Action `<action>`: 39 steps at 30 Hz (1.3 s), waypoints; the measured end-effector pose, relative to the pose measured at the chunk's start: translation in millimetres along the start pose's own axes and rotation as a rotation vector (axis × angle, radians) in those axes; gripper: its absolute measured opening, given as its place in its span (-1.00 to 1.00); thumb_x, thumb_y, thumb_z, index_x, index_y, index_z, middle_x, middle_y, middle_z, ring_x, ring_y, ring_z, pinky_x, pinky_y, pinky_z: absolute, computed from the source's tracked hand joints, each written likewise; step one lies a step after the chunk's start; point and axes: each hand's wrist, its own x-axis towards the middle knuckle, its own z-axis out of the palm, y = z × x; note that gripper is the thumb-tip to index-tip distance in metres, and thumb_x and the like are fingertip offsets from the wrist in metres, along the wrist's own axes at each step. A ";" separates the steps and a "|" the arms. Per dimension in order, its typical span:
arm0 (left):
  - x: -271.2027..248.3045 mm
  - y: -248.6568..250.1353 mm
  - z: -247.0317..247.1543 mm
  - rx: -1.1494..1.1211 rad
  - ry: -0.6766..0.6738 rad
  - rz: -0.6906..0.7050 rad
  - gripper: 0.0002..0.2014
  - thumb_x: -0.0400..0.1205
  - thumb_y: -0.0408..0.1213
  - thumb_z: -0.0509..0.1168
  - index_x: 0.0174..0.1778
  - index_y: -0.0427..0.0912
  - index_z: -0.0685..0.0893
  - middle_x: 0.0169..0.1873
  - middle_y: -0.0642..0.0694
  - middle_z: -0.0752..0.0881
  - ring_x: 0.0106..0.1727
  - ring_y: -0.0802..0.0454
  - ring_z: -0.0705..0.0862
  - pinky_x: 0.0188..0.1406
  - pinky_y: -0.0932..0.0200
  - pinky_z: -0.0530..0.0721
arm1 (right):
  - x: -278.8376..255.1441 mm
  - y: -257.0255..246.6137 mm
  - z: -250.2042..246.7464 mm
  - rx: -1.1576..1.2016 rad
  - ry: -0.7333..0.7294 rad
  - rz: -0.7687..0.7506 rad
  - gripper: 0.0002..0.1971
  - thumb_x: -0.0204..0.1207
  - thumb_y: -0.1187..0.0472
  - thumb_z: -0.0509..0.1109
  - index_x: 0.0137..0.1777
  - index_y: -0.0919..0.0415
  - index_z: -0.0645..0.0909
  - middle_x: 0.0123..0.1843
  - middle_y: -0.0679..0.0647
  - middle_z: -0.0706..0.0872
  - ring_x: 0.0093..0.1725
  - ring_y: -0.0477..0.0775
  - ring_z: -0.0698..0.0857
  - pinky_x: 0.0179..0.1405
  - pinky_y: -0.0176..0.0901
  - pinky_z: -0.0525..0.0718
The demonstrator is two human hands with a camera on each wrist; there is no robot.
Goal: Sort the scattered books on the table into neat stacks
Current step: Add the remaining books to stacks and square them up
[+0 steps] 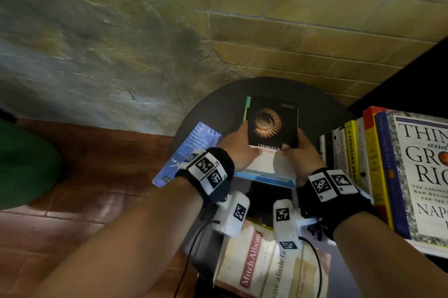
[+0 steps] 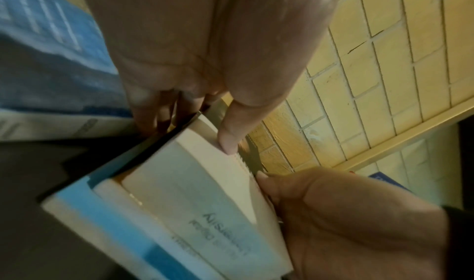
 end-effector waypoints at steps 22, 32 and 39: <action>7.8 -13.8 -1.0 -0.246 -0.015 -0.028 -0.23 0.52 -0.40 0.44 0.62 -0.14 0.22 0.38 -0.15 0.61 0.37 -0.09 0.60 0.41 -0.10 0.57 | 9.4 9.2 -3.5 0.122 -0.014 -0.035 -0.44 0.53 0.46 0.29 0.52 0.10 0.40 0.37 0.20 0.65 0.32 0.26 0.64 0.40 0.33 0.53; 9.2 -14.6 -4.2 -0.241 -0.051 -0.036 -0.19 0.47 -0.37 0.49 0.59 -0.15 0.22 0.40 -0.15 0.59 0.41 -0.08 0.58 0.43 -0.13 0.55 | 6.1 6.6 -4.4 0.117 -0.022 -0.022 -0.41 0.54 0.41 0.32 0.56 0.15 0.33 0.38 0.19 0.64 0.30 0.21 0.66 0.39 0.29 0.56; 5.7 -6.2 -4.7 -0.463 0.052 -0.078 -0.43 0.60 -0.32 0.38 0.53 -0.21 0.37 0.39 -0.16 0.61 0.35 -0.02 0.59 0.45 -0.05 0.53 | -3.3 5.6 1.5 0.070 0.003 -0.059 -0.13 0.21 -0.02 0.63 0.53 0.07 0.35 0.31 0.10 0.69 0.27 0.18 0.68 0.35 0.28 0.59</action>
